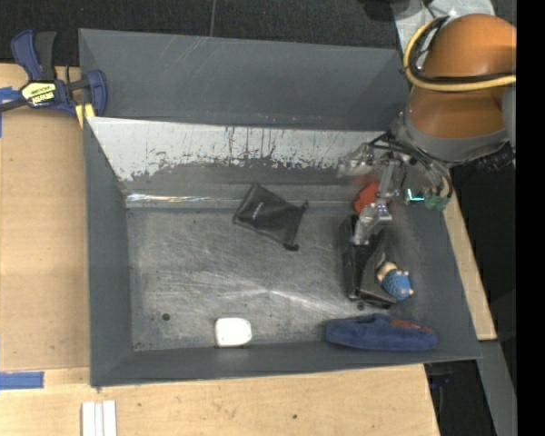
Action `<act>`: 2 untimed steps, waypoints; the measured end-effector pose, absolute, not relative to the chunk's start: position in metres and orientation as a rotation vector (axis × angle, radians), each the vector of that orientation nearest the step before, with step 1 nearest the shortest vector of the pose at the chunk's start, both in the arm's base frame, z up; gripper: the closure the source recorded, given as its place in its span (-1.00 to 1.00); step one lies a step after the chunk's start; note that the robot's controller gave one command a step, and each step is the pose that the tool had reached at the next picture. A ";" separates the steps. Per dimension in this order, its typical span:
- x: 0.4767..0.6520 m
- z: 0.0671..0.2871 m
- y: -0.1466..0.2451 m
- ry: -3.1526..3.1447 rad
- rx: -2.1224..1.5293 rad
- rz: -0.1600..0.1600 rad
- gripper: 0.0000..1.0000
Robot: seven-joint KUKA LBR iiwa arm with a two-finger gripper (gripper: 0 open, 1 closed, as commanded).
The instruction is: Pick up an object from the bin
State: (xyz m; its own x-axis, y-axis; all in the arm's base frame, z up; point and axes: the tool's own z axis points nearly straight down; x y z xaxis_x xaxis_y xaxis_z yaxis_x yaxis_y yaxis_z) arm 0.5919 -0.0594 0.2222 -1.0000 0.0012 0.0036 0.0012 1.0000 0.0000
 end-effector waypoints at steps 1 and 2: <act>0.612 0.072 -0.026 -3.147 0.161 0.001 -1.00; 0.622 0.075 -0.009 -3.136 0.328 0.012 -1.00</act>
Offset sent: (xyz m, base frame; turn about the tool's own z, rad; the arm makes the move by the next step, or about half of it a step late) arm 0.0165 0.0340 -0.1522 -0.1061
